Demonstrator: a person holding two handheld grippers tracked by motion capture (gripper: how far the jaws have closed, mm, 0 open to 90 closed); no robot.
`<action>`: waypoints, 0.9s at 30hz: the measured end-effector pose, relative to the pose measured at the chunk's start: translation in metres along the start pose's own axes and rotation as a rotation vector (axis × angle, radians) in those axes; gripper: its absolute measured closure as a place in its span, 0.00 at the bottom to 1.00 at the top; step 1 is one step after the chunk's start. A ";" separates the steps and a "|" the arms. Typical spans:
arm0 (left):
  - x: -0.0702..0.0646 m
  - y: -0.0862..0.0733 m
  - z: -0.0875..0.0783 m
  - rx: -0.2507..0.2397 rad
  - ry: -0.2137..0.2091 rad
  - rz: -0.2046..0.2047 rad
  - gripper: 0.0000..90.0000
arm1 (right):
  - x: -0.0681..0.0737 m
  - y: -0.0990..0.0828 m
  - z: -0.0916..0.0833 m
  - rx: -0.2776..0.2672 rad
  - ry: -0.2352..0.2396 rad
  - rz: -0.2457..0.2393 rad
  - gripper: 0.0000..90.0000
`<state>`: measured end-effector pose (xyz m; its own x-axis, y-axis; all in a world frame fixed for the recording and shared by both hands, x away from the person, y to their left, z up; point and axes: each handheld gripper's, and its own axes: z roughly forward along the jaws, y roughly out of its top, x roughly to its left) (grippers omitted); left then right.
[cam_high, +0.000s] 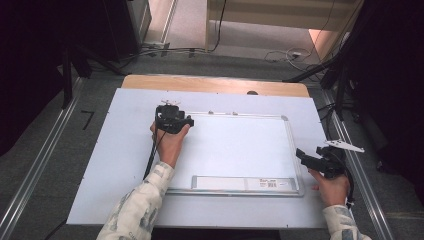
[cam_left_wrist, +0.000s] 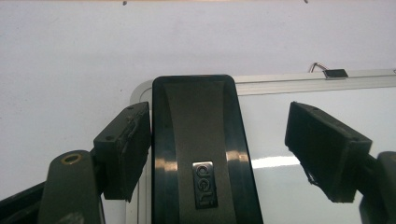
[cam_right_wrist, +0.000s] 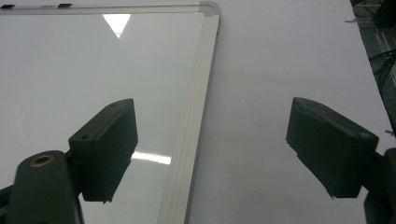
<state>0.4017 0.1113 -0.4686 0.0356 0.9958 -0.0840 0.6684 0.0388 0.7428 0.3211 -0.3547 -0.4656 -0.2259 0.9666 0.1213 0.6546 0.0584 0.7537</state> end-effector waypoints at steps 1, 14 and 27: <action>0.000 0.000 -0.001 0.000 -0.007 0.000 0.25 | 0.000 0.000 0.000 0.001 -0.002 0.000 0.17; -0.005 -0.007 -0.024 -0.020 -0.069 0.044 0.25 | 0.001 0.000 0.000 0.000 -0.005 -0.006 0.17; -0.002 -0.021 -0.052 -0.043 -0.122 0.082 0.23 | 0.002 -0.001 -0.001 -0.001 -0.011 -0.013 0.17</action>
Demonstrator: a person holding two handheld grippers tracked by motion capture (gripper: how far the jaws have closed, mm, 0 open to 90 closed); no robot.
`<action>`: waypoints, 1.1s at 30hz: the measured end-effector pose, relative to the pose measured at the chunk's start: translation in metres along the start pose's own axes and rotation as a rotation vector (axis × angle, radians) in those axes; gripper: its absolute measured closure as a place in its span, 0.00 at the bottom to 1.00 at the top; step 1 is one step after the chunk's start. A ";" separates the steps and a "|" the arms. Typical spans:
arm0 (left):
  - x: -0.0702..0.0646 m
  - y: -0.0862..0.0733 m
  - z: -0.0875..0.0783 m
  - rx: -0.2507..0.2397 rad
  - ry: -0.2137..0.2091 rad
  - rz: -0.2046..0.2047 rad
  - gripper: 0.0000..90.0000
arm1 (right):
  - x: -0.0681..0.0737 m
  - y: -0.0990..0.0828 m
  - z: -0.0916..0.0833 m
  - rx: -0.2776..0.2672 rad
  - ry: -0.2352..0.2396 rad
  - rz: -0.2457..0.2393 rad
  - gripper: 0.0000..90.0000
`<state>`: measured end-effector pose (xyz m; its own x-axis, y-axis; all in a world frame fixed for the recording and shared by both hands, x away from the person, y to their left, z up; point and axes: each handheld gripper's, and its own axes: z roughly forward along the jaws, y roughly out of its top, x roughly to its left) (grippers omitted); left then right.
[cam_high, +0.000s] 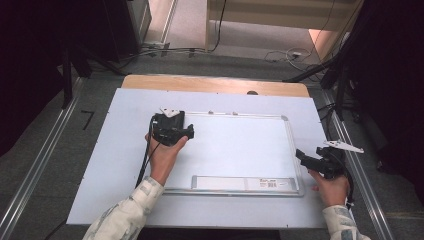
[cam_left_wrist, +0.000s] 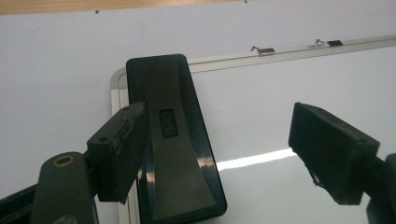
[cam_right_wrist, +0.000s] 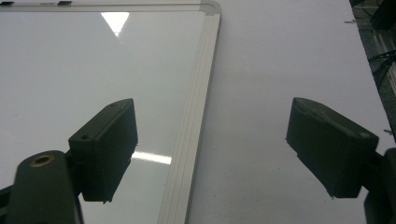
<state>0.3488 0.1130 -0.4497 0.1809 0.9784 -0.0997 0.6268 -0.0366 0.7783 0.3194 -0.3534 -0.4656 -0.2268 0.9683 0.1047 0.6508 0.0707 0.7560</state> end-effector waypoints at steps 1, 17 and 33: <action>0.000 -0.001 -0.002 -0.003 -0.005 -0.001 0.23 | 0.000 0.000 0.000 0.001 0.000 0.000 0.17; 0.023 -0.021 -0.033 -0.017 -0.011 0.005 0.23 | -0.002 -0.001 -0.002 -0.002 -0.004 0.006 0.17; 0.061 -0.046 -0.052 -0.008 0.022 -0.039 0.22 | -0.005 -0.002 -0.004 -0.002 -0.008 0.011 0.17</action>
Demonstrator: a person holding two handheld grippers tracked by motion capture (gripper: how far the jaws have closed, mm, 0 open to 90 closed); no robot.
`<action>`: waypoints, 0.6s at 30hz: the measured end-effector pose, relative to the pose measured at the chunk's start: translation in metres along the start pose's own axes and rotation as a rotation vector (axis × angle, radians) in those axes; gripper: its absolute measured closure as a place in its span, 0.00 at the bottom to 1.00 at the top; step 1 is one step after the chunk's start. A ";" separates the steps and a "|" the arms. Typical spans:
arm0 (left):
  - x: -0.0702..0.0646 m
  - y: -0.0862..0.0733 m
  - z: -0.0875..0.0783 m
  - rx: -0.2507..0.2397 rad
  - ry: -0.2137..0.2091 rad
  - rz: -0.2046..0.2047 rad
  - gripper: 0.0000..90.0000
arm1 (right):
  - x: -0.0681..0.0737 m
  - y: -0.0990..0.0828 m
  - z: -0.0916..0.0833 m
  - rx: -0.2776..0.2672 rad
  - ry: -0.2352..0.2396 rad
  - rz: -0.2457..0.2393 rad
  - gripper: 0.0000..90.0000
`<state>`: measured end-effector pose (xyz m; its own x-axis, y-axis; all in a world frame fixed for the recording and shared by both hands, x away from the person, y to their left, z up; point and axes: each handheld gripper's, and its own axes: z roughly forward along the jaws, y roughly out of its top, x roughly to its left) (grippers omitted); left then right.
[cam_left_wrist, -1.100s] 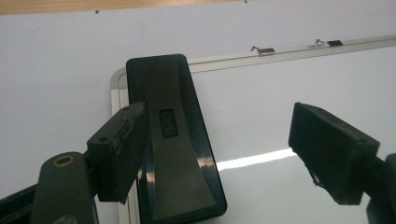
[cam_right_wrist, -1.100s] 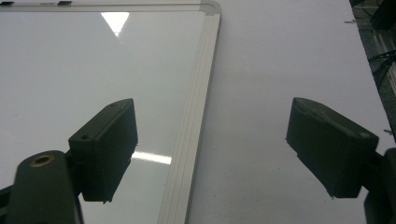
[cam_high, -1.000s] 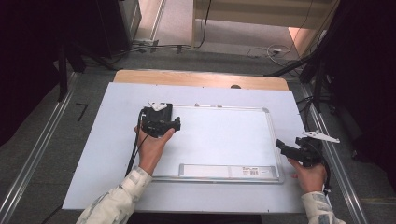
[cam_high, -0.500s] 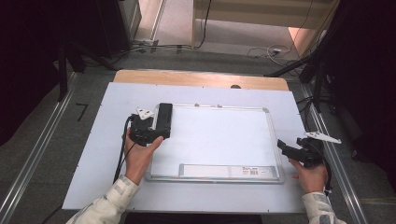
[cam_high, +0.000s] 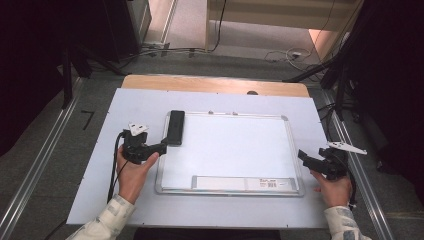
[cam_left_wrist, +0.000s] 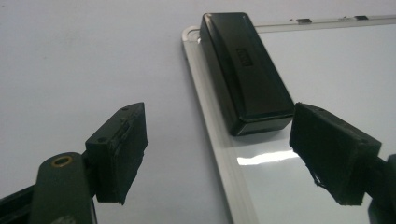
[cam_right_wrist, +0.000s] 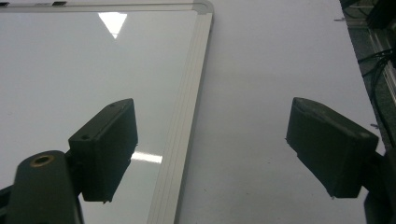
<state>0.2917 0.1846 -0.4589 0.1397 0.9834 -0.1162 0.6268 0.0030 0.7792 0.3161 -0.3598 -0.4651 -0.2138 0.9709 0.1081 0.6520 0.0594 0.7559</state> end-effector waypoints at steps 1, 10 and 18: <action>0.003 -0.001 -0.001 0.002 0.003 -0.006 0.22 | 0.000 0.000 0.000 -0.002 0.000 -0.001 0.17; 0.029 -0.015 -0.008 0.016 0.035 -0.041 0.22 | -0.003 -0.001 -0.002 -0.004 -0.004 0.006 0.17; 0.046 -0.025 -0.011 0.021 0.064 -0.070 0.22 | -0.006 -0.002 -0.003 -0.007 -0.009 0.009 0.17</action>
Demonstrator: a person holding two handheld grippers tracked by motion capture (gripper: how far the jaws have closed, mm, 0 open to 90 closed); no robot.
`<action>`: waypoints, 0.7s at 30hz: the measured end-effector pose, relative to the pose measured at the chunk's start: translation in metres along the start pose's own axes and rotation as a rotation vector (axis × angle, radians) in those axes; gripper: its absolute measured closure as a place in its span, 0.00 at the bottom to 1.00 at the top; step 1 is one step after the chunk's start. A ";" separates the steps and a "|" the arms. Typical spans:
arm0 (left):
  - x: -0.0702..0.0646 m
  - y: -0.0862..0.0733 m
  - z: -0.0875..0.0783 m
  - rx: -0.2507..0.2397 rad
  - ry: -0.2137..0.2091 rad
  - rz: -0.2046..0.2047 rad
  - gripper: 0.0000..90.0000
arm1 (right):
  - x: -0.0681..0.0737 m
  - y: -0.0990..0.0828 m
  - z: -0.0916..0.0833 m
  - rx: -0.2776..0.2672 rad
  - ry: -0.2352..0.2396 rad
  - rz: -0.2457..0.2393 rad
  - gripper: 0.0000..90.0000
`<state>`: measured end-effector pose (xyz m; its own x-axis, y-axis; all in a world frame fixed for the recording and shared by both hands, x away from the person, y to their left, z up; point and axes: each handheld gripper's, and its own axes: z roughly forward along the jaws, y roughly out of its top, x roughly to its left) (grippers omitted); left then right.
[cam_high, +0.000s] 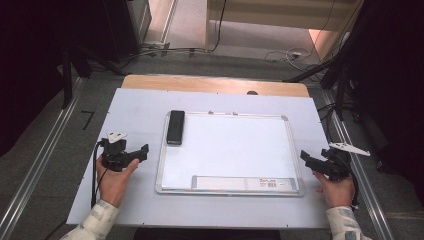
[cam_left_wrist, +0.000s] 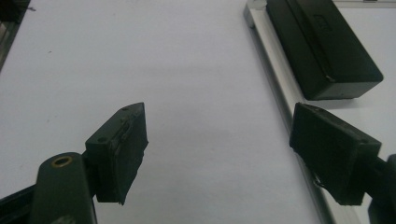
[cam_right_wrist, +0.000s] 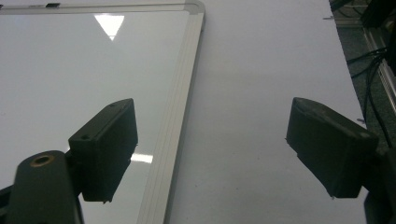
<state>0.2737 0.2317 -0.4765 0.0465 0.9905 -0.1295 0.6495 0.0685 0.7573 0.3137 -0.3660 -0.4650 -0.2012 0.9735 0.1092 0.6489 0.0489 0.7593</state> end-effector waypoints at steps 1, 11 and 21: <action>0.002 -0.001 -0.001 0.002 0.001 -0.001 0.22 | 0.000 0.000 0.000 0.000 -0.001 0.001 0.17; 0.018 -0.011 -0.006 0.016 0.029 -0.016 0.22 | -0.002 -0.001 -0.002 -0.005 -0.006 0.008 0.17; 0.032 -0.018 -0.010 0.012 0.050 -0.040 0.21 | -0.004 -0.002 -0.004 -0.008 -0.016 0.020 0.17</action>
<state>0.2559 0.2635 -0.4882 -0.0174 0.9917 -0.1270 0.6592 0.1069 0.7443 0.3103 -0.3710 -0.4639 -0.1763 0.9777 0.1138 0.6465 0.0278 0.7624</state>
